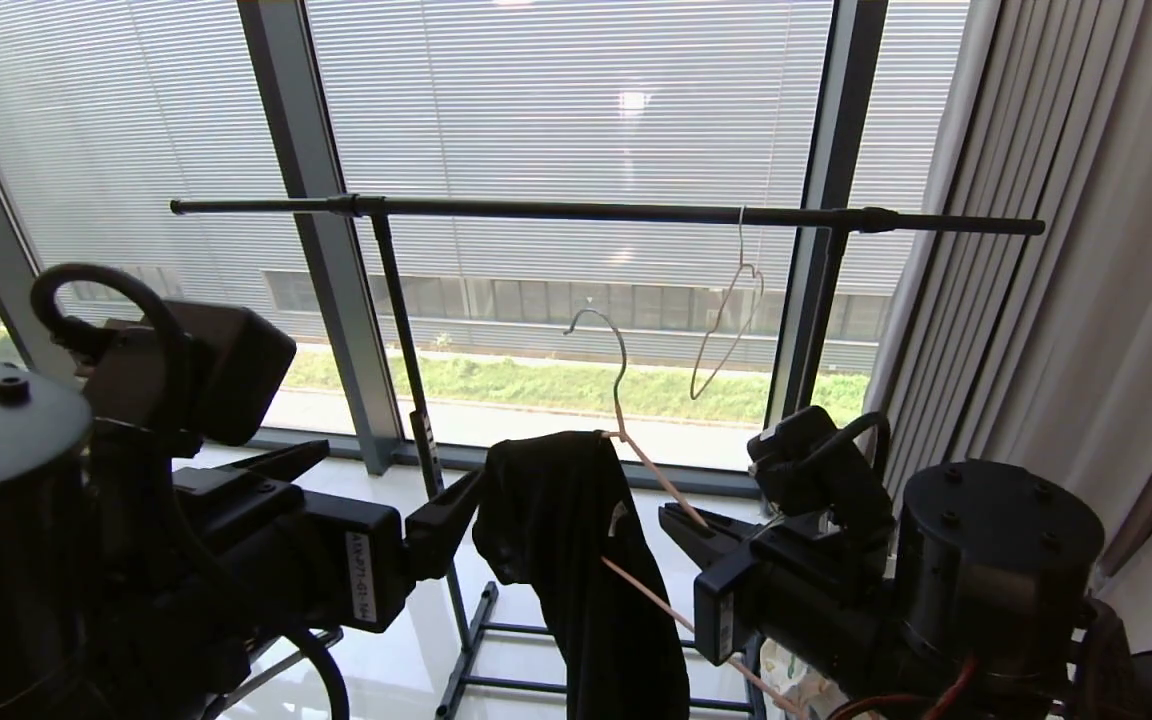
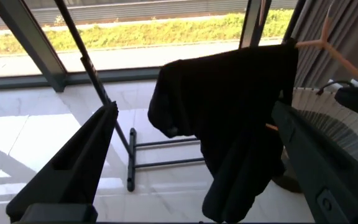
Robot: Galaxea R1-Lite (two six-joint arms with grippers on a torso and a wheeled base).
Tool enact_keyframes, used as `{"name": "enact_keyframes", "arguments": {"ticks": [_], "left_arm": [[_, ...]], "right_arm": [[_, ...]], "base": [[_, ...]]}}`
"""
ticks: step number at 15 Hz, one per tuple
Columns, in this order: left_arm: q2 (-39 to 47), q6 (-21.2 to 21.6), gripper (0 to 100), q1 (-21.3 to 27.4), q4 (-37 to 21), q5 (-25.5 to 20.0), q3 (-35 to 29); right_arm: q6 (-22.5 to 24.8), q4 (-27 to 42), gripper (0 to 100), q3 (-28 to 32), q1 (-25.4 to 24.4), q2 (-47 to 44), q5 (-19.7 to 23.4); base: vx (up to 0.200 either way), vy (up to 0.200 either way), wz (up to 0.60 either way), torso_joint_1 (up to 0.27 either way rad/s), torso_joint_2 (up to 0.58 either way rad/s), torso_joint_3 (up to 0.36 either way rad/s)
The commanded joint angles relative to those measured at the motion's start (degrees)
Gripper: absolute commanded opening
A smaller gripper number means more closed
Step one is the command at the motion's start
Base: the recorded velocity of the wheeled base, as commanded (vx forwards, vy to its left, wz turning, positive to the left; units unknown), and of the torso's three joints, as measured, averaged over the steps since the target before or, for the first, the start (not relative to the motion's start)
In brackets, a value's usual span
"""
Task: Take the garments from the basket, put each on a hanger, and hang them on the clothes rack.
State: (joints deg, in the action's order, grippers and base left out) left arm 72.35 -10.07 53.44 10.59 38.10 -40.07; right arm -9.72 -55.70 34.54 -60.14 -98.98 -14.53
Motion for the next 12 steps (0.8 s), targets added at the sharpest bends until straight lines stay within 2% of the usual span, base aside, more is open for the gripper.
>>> {"name": "enact_keyframes", "arguments": {"ticks": [1,2,4,5,6,8,9,10,11,12], "left_arm": [[-3.6,0.2,100,-0.6,0.1,0.0,3.8],[-4.5,0.4,100,-1.3,0.1,-1.3,5.1],[-7.8,2.8,100,-2.7,0.1,-7.7,7.5],[-10.6,7.0,100,-5.5,0.1,-14.0,9.5],[-13.6,13.8,100,-11.6,0.1,-23.3,12.0],[-15.0,22.4,100,-21.4,0.3,-36.8,13.5],[-15.0,24.3,100,-24.1,0.3,-40.7,13.4],[-14.6,27.5,100,-27.9,0.4,-46.4,13.4],[-14.6,28.5,100,-28.5,0.4,-48.1,13.4],[-14.7,30.3,100,-28.8,0.4,-51.5,13.5]], "right_arm": [[1.9,-4.2,0,-0.7,0.0,-1.0,0.0],[3.7,-7.4,0,-2.2,0.1,-1.2,0.0],[6.5,-12.4,0,-5.5,0.4,-1.2,0.3],[7.8,-15.5,0,-7.6,0.7,-1.0,0.9],[10.0,-18.8,0,-9.9,1.5,-0.9,2.8],[14.1,-22.5,0,-11.9,2.6,-0.7,7.9],[15.6,-23.1,0,-12.6,2.7,-0.6,10.0],[18.6,-23.7,0,-14.1,2.7,-0.3,14.2],[19.6,-23.8,0,-14.6,2.7,-0.3,15.8],[22.3,-23.8,0,-15.6,2.7,-0.3,19.9]], "base": [[0.0,0.0,0.0,0.0,0.0,0.0],[0.0,0.0,0.0,0.0,0.0,0.0],[0.0,0.0,0.0,0.0,0.0,0.0],[0.0,0.0,0.0,0.0,0.0,0.0],[0.0,0.0,0.0,0.0,0.0,0.0],[0.0,0.0,0.0,0.0,0.0,0.0],[0.0,0.0,0.0,0.0,0.0,0.0],[0.0,0.0,0.0,0.0,0.0,0.0],[0.0,0.0,0.0,0.0,0.0,0.0],[0.0,0.0,0.0,0.0,0.0,0.0]]}}
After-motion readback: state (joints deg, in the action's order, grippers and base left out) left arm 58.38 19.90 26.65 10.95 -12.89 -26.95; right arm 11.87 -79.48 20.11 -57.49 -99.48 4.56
